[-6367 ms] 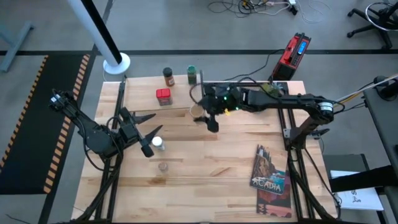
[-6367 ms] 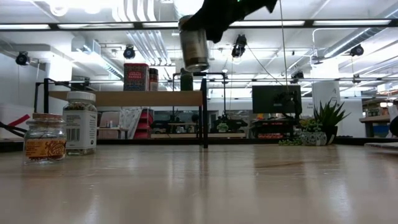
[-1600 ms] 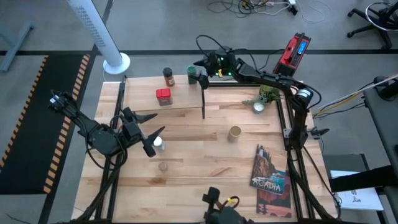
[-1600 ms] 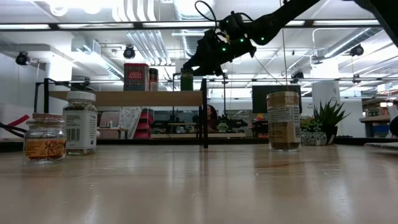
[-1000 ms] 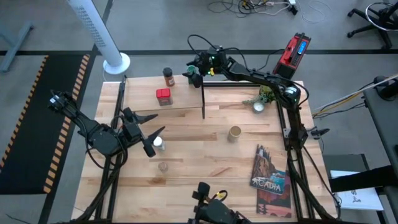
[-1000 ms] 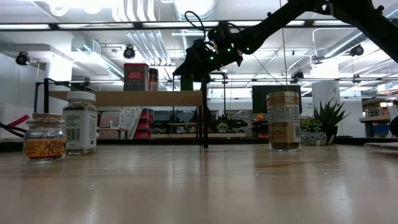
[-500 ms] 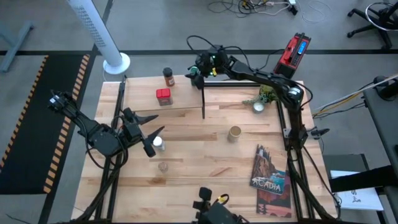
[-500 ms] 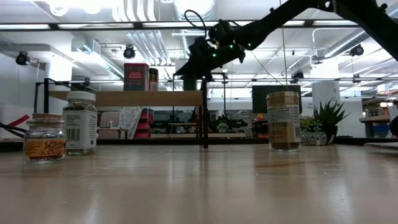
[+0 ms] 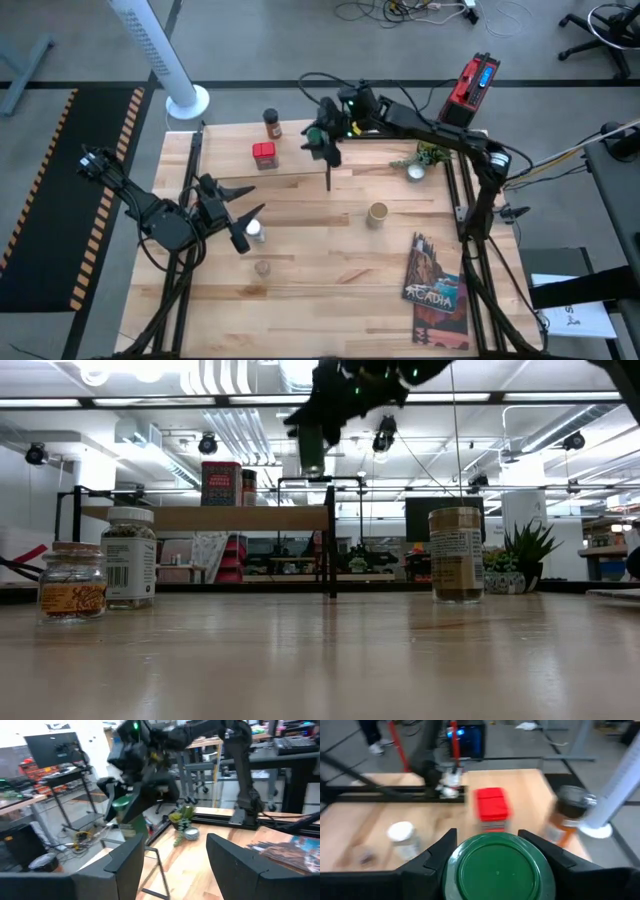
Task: Shelf spices
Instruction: Remove the green seasoning bottle from the shelf
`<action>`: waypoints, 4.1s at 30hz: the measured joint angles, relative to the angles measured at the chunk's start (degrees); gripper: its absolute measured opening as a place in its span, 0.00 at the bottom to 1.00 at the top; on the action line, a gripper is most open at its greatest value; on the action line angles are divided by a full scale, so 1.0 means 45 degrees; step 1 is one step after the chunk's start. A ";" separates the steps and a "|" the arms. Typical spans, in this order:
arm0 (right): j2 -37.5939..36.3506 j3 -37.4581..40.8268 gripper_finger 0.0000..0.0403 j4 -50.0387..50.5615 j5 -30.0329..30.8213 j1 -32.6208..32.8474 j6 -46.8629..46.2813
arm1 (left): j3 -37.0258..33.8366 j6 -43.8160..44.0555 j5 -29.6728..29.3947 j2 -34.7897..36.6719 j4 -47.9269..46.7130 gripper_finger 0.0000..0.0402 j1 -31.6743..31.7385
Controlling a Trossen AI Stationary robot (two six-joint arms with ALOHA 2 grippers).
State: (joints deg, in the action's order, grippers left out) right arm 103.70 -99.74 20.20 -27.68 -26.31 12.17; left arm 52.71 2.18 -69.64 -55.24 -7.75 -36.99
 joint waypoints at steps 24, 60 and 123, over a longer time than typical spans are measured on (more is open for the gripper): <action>-0.4850 0.6760 0.43 -0.2451 0.2773 0.6001 -0.1100 | 0.0000 0.0514 0.0819 -0.0005 -0.0005 0.51 -0.0005; -0.7029 1.6626 0.43 -0.9556 0.9504 0.9802 -0.5902 | -0.0005 0.0305 0.0595 0.0000 0.0058 0.51 0.0015; -0.7612 1.9530 0.43 -1.3590 0.9774 1.0376 -0.5742 | 0.1049 0.4327 0.2023 -0.5190 0.1864 0.51 -0.0223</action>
State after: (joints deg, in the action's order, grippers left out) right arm 69.45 -11.86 -40.96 16.31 20.38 -13.67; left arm 57.43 21.65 -60.53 -78.60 0.64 -38.00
